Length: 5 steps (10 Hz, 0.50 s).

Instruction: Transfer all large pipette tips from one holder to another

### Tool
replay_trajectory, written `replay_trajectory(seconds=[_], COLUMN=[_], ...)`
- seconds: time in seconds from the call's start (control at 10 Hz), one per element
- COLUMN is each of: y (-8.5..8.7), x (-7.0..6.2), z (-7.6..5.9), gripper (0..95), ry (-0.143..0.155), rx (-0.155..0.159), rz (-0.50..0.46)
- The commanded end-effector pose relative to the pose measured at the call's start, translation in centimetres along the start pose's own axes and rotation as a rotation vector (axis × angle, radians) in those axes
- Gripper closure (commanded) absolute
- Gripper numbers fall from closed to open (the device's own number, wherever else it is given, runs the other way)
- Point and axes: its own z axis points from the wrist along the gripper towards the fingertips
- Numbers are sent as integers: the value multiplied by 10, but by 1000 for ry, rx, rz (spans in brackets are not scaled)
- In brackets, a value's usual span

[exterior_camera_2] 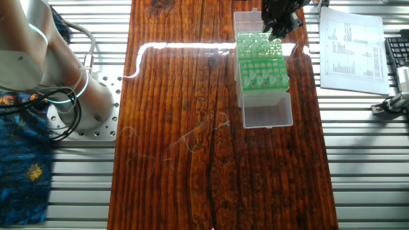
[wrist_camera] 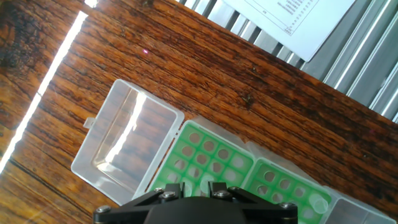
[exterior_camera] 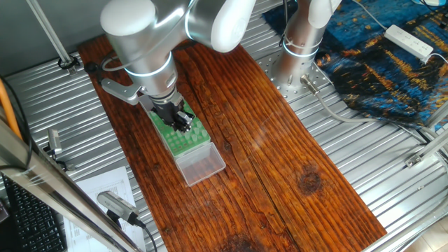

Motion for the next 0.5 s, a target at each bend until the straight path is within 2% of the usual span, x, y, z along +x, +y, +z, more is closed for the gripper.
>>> replay_trajectory(seconds=[0.1, 0.5], y=[1, 1], x=[1, 1], z=[0, -1], gripper=[760, 760], ry=[-5, -10], rx=[0, 3], rz=[1, 18])
